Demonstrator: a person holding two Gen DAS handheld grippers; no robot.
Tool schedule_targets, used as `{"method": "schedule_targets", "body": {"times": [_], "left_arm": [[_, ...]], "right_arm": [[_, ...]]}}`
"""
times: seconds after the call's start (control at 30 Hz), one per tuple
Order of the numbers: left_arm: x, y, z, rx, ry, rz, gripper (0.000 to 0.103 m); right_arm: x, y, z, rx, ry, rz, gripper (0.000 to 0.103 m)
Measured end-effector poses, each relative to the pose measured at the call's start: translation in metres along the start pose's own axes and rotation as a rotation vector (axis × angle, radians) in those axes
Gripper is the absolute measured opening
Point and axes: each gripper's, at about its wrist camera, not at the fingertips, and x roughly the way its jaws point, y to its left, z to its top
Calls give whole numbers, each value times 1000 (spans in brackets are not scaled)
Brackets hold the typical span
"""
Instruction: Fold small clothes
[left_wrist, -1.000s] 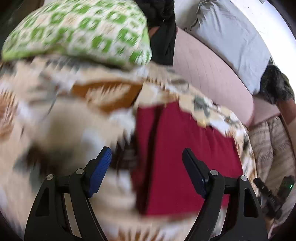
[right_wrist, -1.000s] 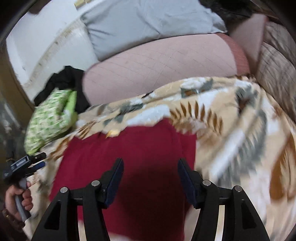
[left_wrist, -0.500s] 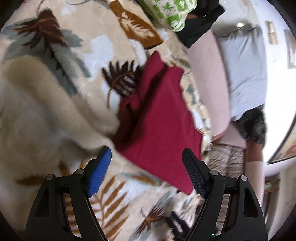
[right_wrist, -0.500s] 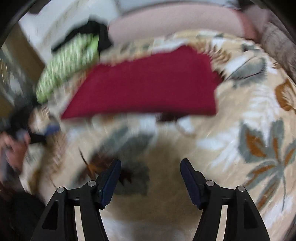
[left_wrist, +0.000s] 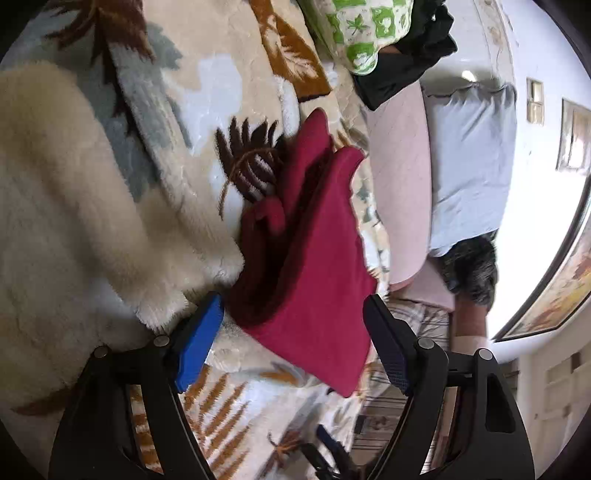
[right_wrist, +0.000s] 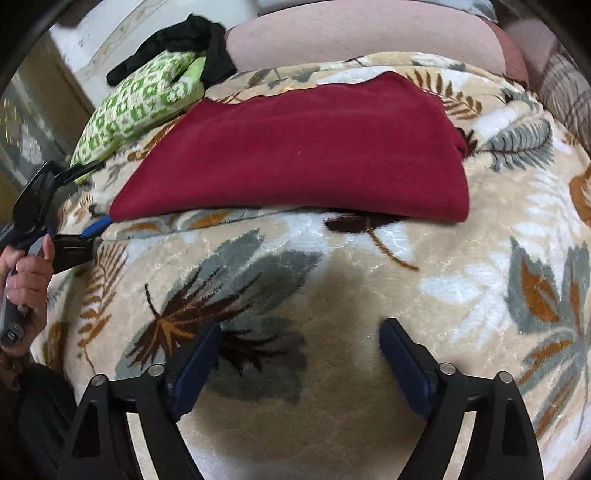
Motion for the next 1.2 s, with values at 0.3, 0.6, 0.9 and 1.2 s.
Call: {"method": "schedule_targets", "body": {"times": [0.3, 0.6, 0.9, 1.2], "left_arm": [[-8, -9, 2, 4, 35, -171, 79], [6, -13, 2, 44, 45, -92, 79], [35, -54, -24, 424, 16, 314, 79], [58, -65, -52, 674, -21, 532, 80]], "right_arm": [[1, 1, 2, -13, -1, -8, 88], [2, 2, 2, -20, 0, -13, 88], [4, 4, 1, -33, 1, -20, 91], [14, 25, -4, -145, 28, -111, 103]]}}
